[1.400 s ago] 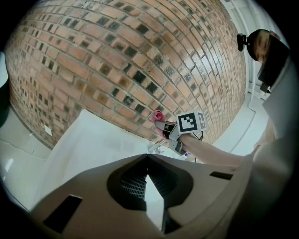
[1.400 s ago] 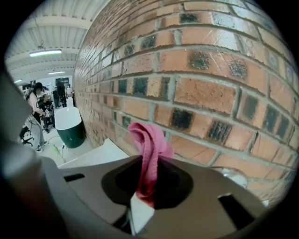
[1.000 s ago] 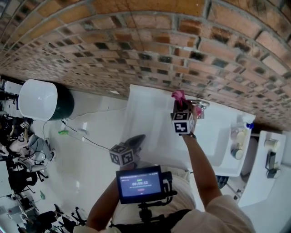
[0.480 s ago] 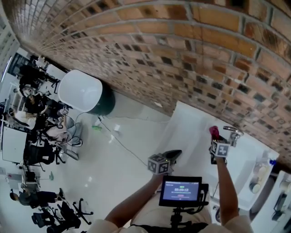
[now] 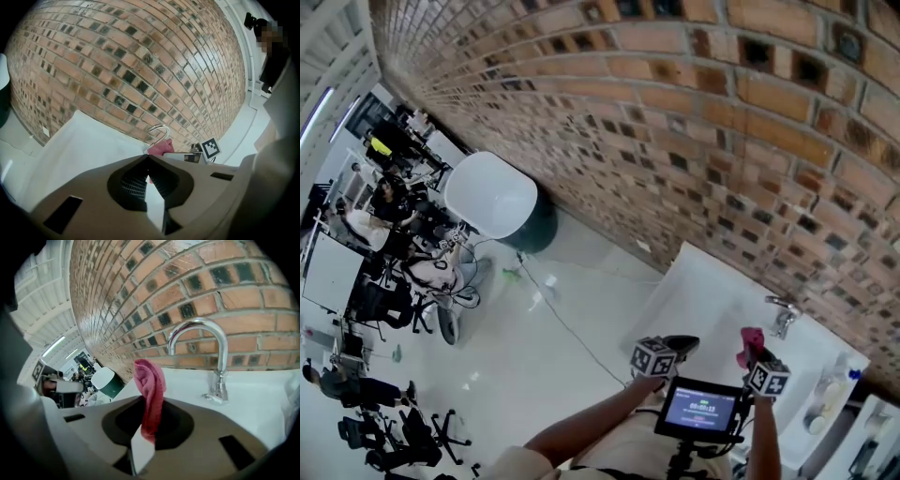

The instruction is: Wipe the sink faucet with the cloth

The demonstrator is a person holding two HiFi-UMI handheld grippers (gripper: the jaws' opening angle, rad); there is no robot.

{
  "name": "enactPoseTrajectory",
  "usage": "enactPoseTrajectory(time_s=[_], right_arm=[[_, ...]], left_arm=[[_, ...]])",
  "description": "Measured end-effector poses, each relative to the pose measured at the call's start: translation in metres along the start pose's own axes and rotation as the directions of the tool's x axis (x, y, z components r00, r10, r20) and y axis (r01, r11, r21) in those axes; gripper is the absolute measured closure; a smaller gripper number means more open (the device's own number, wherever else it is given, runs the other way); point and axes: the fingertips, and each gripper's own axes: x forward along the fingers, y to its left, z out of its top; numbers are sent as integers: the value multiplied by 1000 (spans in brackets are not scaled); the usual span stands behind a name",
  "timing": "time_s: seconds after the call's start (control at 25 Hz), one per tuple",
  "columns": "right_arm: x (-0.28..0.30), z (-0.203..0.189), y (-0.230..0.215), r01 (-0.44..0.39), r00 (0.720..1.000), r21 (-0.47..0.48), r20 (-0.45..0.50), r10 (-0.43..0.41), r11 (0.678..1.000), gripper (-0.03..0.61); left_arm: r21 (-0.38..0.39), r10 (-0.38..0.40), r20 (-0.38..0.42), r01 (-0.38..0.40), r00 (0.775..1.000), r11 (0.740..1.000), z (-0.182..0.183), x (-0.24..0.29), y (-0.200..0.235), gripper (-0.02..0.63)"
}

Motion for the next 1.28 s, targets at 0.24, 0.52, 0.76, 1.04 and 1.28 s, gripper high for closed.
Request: enactPoseTrajectory(time_s=[0.24,0.52,0.76,1.04,1.28], right_arm=[[-45,-27,-37,46,999,57,27,-48,997,518],[-67,-30,-73,95,992,95,71,-102,991,517],[-86,-21,-97,132,983,96,118,-143,987,517],[-88,40,-131,212,961,-143,210,-179,967,517],[-95,109,-141,227,969,-596,215,-119,770,515]], left_arm=[[32,-14,-26,14,1000,999,-6,8,-21,621],[40,-29,-46,31,999,999,-15,19,-34,620],[74,-42,-68,47,997,996,-14,27,-53,621],[81,-2,-100,11,995,997,-16,10,-45,621],[96,1,-98,9,995,995,-15,21,-57,621]])
